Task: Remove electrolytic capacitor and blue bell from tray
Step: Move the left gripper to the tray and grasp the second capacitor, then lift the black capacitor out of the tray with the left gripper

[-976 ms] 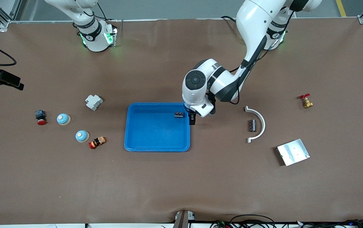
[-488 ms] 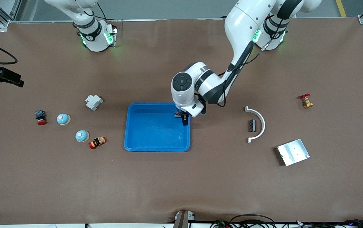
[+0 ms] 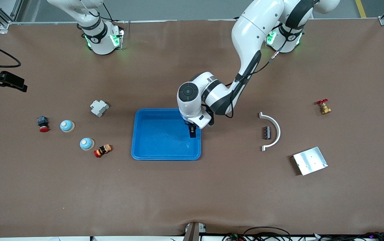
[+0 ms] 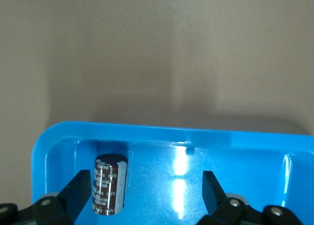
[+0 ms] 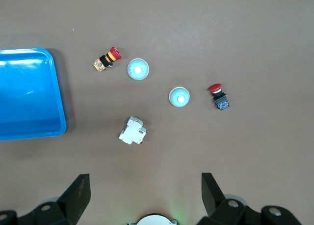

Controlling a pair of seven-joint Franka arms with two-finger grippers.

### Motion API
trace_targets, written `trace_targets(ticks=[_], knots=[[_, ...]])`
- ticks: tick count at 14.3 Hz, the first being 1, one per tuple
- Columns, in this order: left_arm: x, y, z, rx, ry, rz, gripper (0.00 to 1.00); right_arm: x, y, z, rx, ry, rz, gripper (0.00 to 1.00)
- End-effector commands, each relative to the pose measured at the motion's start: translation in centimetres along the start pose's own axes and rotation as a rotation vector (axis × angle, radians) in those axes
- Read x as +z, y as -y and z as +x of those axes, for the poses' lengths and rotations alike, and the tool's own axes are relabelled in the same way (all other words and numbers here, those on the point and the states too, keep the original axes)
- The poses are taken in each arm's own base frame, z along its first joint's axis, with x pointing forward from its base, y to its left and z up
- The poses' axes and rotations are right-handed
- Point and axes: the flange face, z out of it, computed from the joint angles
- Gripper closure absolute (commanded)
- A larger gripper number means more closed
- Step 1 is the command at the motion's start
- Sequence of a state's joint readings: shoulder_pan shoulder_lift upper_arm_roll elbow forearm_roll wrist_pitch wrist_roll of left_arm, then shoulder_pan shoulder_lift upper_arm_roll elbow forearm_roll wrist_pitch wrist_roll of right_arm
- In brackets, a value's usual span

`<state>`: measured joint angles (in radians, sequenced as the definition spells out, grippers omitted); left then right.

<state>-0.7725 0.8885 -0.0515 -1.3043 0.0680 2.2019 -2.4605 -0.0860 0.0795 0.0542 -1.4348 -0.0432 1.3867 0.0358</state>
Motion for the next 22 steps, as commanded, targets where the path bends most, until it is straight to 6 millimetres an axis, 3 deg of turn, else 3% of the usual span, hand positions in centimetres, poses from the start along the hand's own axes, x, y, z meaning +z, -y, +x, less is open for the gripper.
trace_targets(ticks=[1, 15, 22], knots=[[1.0, 0.2, -1.1, 0.056, -0.011, -0.06, 0.0, -0.5, -0.3, -0.4, 0.017, 0.001, -0.006, 0.0], [1.0, 1.9, -2.9, 0.16, -0.02, -0.113, 0.0, -0.4, -0.2, -0.5, 0.012, 0.009, -0.004, 0.0], [2.9, 2.0, -2.6, 0.164, -0.025, -0.105, 0.0, -0.4, -0.3, -0.5, 0.012, 0.01, -0.003, 0.0]])
